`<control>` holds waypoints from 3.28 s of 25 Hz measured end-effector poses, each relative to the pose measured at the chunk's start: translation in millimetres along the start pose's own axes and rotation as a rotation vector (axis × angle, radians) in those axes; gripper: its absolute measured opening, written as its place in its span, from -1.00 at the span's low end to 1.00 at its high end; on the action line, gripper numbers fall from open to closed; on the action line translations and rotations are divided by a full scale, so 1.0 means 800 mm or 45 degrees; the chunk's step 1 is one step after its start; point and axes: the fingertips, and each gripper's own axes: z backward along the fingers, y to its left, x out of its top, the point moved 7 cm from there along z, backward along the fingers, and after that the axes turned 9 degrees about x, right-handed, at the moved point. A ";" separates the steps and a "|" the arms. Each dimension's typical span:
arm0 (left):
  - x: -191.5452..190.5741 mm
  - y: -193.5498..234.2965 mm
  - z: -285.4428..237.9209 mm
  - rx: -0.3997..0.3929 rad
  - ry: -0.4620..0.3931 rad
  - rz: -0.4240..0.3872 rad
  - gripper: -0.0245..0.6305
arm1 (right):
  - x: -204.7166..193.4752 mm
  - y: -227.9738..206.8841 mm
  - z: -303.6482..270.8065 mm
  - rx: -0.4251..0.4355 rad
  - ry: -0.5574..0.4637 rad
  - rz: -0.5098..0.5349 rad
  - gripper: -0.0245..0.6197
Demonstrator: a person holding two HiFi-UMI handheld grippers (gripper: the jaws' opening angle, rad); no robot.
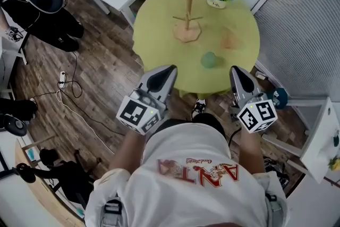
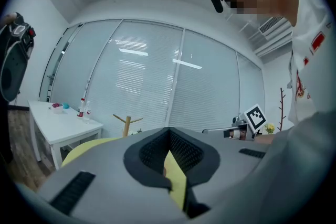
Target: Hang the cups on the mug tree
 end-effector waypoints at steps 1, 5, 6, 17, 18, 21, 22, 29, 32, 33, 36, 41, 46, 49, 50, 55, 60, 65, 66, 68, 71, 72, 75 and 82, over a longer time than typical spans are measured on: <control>0.003 -0.003 -0.017 0.009 0.004 -0.006 -0.90 | 0.002 -0.017 -0.003 0.000 0.009 -0.006 -0.93; 0.004 -0.014 -0.062 0.049 0.043 0.009 -0.90 | 0.000 -0.073 -0.012 0.002 0.104 0.014 -0.93; 0.002 -0.015 -0.069 0.067 0.053 0.013 -0.90 | -0.002 -0.084 -0.017 0.011 0.140 0.024 -0.93; -0.024 0.029 -0.126 0.086 0.143 0.064 -0.90 | -0.048 -0.129 -0.095 0.046 0.463 0.043 -0.70; -0.024 0.037 -0.129 0.073 0.147 0.062 -0.90 | -0.057 -0.126 -0.105 0.037 0.528 0.060 -0.56; -0.023 0.061 -0.136 0.039 0.158 0.070 -0.90 | -0.091 -0.120 -0.135 -0.003 0.813 0.162 -0.23; -0.023 0.068 -0.139 0.028 0.161 0.074 -0.90 | -0.102 -0.119 -0.143 -0.007 0.909 0.201 -0.13; -0.034 0.107 -0.148 -0.011 0.203 0.100 -0.90 | -0.164 -0.121 -0.192 0.059 1.266 0.291 0.15; -0.038 0.116 -0.149 -0.005 0.224 0.120 -0.90 | -0.186 -0.128 -0.203 0.083 1.352 0.302 0.17; -0.038 0.119 -0.150 -0.006 0.226 0.126 -0.90 | -0.193 -0.131 -0.208 0.093 1.374 0.299 0.17; -0.042 0.128 -0.150 -0.005 0.236 0.141 -0.90 | -0.220 -0.138 -0.220 0.104 1.451 0.303 0.17; -0.049 0.139 -0.146 0.022 0.260 0.158 -0.90 | -0.273 -0.148 -0.235 0.124 1.589 0.316 0.17; -0.054 0.148 -0.148 0.039 0.266 0.165 -0.90 | -0.294 -0.161 -0.243 0.065 1.620 0.332 0.15; -0.052 0.148 -0.153 0.040 0.267 0.171 -0.90 | -0.295 -0.164 -0.242 0.054 1.604 0.299 0.13; -0.051 0.148 -0.155 0.039 0.264 0.172 -0.90 | -0.292 -0.165 -0.242 0.049 1.590 0.290 0.13; -0.048 0.145 -0.160 0.035 0.246 0.169 -0.90 | -0.239 -0.171 -0.238 0.065 1.366 0.126 0.13; -0.047 0.139 -0.165 0.034 0.221 0.176 -0.90 | -0.157 -0.195 -0.233 0.116 1.092 -0.023 0.13; -0.046 0.137 -0.166 0.057 0.217 0.198 -0.90 | -0.090 -0.221 -0.244 0.197 0.874 -0.196 0.13; -0.046 0.137 -0.166 0.062 0.212 0.199 -0.90 | -0.080 -0.228 -0.248 0.215 0.846 -0.227 0.13; -0.047 0.135 -0.167 0.072 0.203 0.194 -0.90 | -0.063 -0.242 -0.259 0.252 0.813 -0.270 0.13; -0.049 0.134 -0.165 0.098 0.193 0.205 -0.90 | -0.047 -0.258 -0.283 0.338 0.800 -0.363 0.13; -0.049 0.134 -0.164 0.108 0.194 0.213 -0.90 | -0.046 -0.263 -0.293 0.366 0.808 -0.399 0.13; -0.051 0.136 -0.161 0.135 0.200 0.222 -0.90 | -0.056 -0.280 -0.322 0.389 0.855 -0.482 0.13; -0.055 0.147 -0.153 0.203 0.213 0.248 -0.90 | -0.099 -0.306 -0.369 0.407 0.950 -0.740 0.13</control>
